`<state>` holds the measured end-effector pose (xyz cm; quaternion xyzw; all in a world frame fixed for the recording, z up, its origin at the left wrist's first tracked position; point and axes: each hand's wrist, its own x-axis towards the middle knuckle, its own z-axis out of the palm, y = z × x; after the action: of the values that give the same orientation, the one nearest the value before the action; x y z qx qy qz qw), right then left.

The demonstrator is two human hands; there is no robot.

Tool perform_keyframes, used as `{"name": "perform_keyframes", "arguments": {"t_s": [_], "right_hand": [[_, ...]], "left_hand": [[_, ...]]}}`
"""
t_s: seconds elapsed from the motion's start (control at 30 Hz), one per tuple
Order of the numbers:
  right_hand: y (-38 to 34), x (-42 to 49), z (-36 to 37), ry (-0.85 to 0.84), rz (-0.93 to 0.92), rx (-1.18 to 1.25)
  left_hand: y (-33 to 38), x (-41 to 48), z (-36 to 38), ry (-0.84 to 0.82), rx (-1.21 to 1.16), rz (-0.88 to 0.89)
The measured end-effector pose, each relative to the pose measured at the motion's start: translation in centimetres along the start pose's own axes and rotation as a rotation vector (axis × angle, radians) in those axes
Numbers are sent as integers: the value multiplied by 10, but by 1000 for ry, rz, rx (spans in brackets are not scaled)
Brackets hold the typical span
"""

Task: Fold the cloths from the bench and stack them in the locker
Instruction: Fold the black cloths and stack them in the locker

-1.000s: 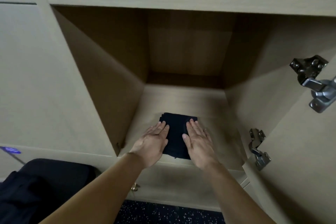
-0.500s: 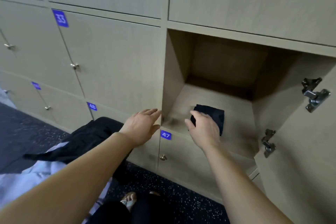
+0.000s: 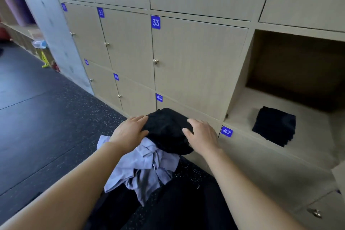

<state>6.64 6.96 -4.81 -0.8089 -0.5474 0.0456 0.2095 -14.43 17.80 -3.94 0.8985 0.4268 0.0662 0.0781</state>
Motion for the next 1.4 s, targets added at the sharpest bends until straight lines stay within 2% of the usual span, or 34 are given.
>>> {"name": "perform_keyframes", "arguments": {"t_s": [0.2,0.4,0.8,0.97,1.07,1.23,1.4], "right_hand": [[-8,6,50,-155,11,15],[-16,40,91,-195,-50,60],[-38,88,153,-248,-201,36],[-54,95,157,-267,-205,26],[-61,99,144,-273,-64,230],[-68,112,101,-260,93,649],[-75,107,39,-302,139,959]], "left_hand": [[-50,-18,43,-70,-51,-95],[-65,3,82,-88,-91,-132],[-83,25,121,59,-124,-120],[-89,26,116,40,-104,-144],[-93,22,111,65,-110,-160],[-84,21,84,43,-222,-284],[-60,21,49,97,-610,-417]]}}
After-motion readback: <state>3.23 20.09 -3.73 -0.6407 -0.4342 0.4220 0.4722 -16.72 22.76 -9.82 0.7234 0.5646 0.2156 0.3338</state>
